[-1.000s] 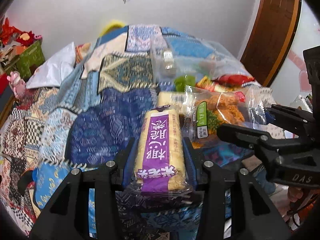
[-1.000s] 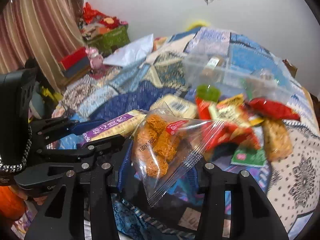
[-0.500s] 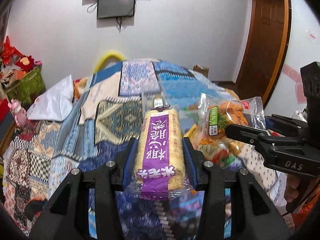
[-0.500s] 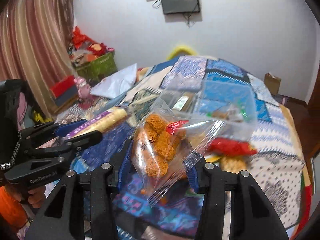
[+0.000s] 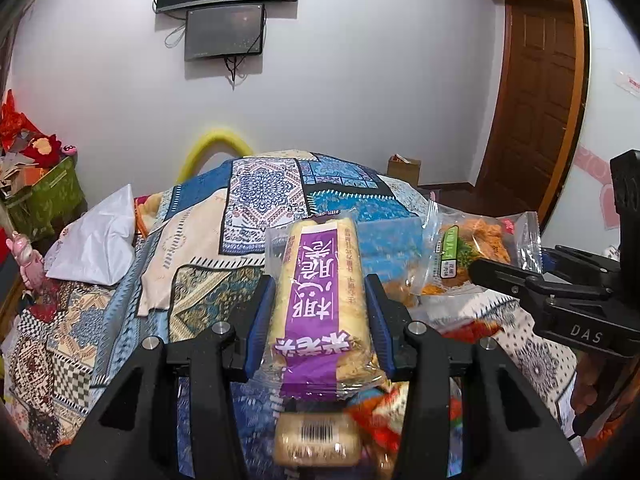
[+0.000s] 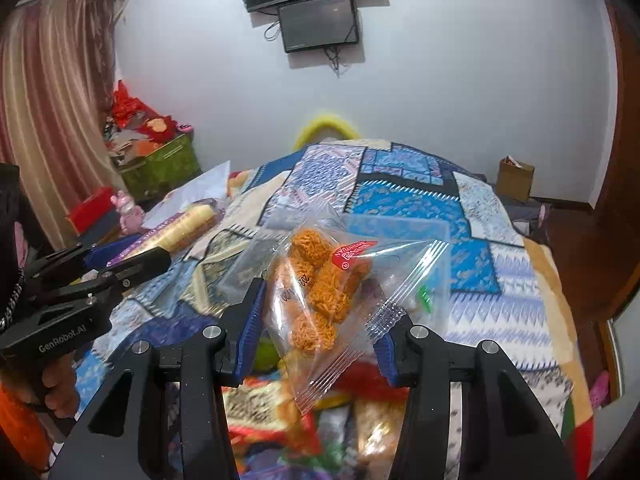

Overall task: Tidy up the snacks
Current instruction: 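Place the rice cake in the clear box with the left gripper while the right places the fried snack bag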

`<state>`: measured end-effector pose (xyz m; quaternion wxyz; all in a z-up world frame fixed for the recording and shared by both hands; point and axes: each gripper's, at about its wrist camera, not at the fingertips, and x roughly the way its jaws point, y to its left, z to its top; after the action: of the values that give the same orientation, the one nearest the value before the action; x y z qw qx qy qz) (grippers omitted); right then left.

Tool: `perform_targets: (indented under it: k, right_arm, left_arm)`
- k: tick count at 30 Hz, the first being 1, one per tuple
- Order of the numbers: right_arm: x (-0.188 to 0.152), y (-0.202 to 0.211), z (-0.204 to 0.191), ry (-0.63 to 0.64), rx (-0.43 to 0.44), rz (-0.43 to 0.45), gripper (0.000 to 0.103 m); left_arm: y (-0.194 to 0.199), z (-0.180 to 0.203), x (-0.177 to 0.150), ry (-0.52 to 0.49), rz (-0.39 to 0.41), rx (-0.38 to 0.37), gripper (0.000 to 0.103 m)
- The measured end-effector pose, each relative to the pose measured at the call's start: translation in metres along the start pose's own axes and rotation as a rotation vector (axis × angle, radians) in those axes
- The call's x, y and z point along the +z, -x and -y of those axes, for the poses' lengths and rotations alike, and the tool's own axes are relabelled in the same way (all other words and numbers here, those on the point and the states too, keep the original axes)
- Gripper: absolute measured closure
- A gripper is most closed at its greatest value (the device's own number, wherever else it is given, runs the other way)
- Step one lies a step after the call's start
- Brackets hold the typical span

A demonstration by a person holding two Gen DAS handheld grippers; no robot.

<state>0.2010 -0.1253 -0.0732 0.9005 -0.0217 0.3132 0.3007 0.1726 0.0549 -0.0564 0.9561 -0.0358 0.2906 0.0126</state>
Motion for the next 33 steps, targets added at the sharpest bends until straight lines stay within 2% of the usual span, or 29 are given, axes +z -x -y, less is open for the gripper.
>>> perform_targets:
  k: [9,19,27,33]
  right_arm:
    - [0.020,-0.042,0.023,0.010,-0.011,-0.048,0.058]
    - [0.017,-0.099,0.030,0.058,0.009,-0.205,0.058]
    - [0.014,-0.125,0.027,0.096,0.040,-0.319,0.058]
    - [0.013,-0.133,0.022,0.129,0.021,-0.350,0.055]
  left_arm:
    - [-0.065,-0.008,0.009,-0.006,-0.065,0.049,0.059]
    - [-0.126,-0.019,-0.002,-0.002,-0.166,0.070,0.059]
    - [-0.153,-0.020,-0.006,-0.020,-0.206,0.090,0.059]
    - [-0.159,-0.019,-0.004,-0.016,-0.220,0.076,0.058]
